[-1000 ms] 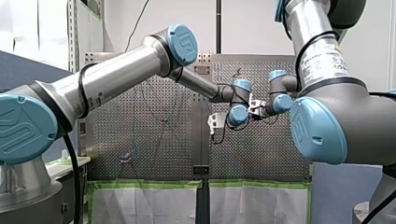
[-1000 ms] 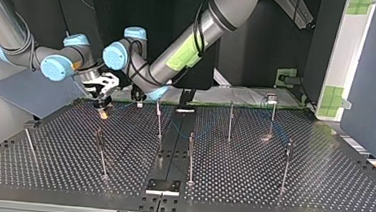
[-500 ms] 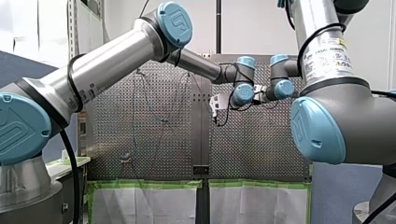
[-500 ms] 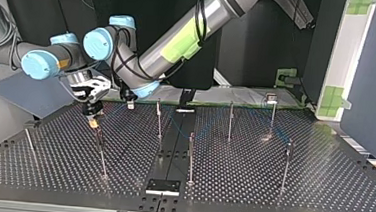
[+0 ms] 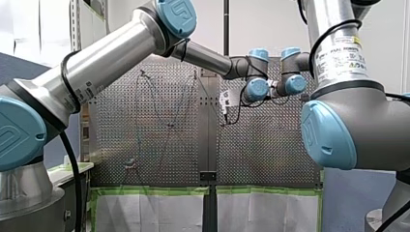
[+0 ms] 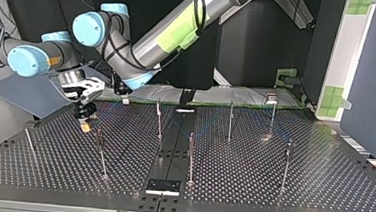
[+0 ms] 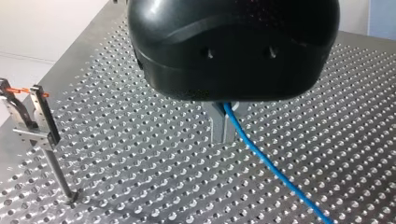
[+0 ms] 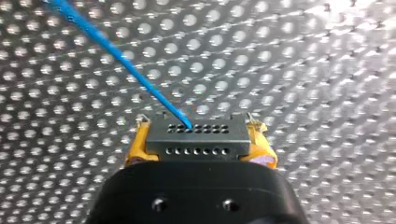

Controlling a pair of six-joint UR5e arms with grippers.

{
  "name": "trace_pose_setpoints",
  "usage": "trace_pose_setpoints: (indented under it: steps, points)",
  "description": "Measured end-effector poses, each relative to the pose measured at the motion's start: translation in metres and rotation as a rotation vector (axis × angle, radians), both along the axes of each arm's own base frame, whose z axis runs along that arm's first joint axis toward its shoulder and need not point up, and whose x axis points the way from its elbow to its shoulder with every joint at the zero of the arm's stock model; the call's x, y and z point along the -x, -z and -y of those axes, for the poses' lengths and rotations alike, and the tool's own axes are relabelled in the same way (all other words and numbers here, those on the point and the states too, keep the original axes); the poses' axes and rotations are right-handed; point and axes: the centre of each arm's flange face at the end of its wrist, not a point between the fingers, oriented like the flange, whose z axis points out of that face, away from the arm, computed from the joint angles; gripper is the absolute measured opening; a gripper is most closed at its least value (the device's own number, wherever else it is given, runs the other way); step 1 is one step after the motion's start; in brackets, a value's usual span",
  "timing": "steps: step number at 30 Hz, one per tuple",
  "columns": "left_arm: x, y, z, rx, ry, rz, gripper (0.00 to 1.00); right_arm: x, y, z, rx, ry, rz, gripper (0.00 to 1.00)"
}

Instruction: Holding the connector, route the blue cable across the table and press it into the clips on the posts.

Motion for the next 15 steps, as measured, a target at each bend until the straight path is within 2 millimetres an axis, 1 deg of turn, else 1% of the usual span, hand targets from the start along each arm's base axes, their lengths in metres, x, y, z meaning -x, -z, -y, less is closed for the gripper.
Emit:
trace_pose_setpoints:
  steps: [4,7,11,15]
  points:
    - [0.000,0.010,-0.002,-0.003,0.000,-0.001,0.00,-0.001,-0.021,-0.006,0.034,-0.009,0.011,0.00]
    - [-0.003,0.011,-0.003,-0.007,0.003,0.008,0.00,-0.003,-0.034,-0.011,0.056,-0.020,0.016,0.00]
    - [-0.003,0.002,0.001,-0.005,0.024,0.031,0.00,-0.005,-0.048,-0.017,0.077,-0.031,0.022,0.00]
    - [-0.001,-0.016,0.003,0.017,0.034,0.061,0.00,-0.006,-0.054,-0.019,0.085,-0.035,0.024,0.00]
